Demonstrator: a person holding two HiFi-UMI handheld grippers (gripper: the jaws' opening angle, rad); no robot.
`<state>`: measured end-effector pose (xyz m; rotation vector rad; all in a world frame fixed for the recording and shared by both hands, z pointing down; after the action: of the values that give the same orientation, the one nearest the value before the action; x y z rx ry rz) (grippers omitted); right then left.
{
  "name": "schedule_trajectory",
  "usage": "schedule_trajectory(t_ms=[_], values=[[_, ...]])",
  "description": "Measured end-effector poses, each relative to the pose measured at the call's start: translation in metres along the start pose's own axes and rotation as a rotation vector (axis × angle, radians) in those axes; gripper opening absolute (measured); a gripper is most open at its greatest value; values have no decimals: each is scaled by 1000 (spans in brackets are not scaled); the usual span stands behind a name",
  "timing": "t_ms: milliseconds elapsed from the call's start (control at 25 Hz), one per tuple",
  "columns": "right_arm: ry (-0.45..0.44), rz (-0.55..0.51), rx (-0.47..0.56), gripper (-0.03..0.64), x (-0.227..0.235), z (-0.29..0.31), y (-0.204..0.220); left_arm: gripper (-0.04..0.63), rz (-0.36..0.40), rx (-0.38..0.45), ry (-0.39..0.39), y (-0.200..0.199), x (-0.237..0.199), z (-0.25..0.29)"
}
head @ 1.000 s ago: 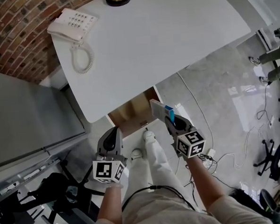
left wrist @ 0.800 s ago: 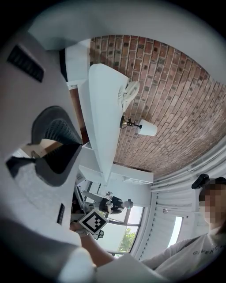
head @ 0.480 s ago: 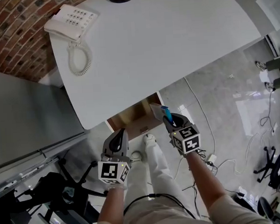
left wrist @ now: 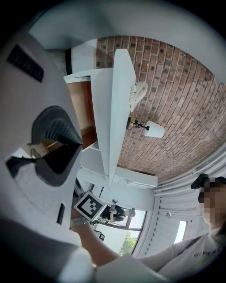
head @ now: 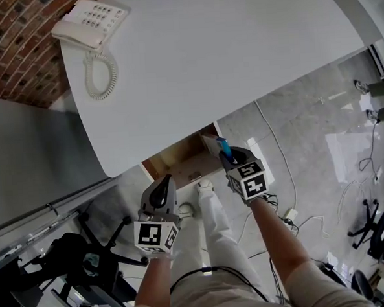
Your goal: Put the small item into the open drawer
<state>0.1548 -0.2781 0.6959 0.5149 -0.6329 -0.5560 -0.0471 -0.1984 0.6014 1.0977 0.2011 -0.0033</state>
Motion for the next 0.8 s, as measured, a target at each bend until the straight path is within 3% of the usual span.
schedule_trajectory(t_ms=[800], values=[[32,23,-15,91,11,18,4,5,-8,-25,-9,11,-1,9]])
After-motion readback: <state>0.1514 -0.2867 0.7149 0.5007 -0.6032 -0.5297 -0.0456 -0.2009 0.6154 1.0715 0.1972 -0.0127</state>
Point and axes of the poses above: the fingertips, and each gripper's own axes: z forward along the fingers, x to its right, y out of its underside, the point moved 5 cm from there along -z, backward along the fingers, and after that the axes turned 14 degrees about -y, right-handed, at the moved point
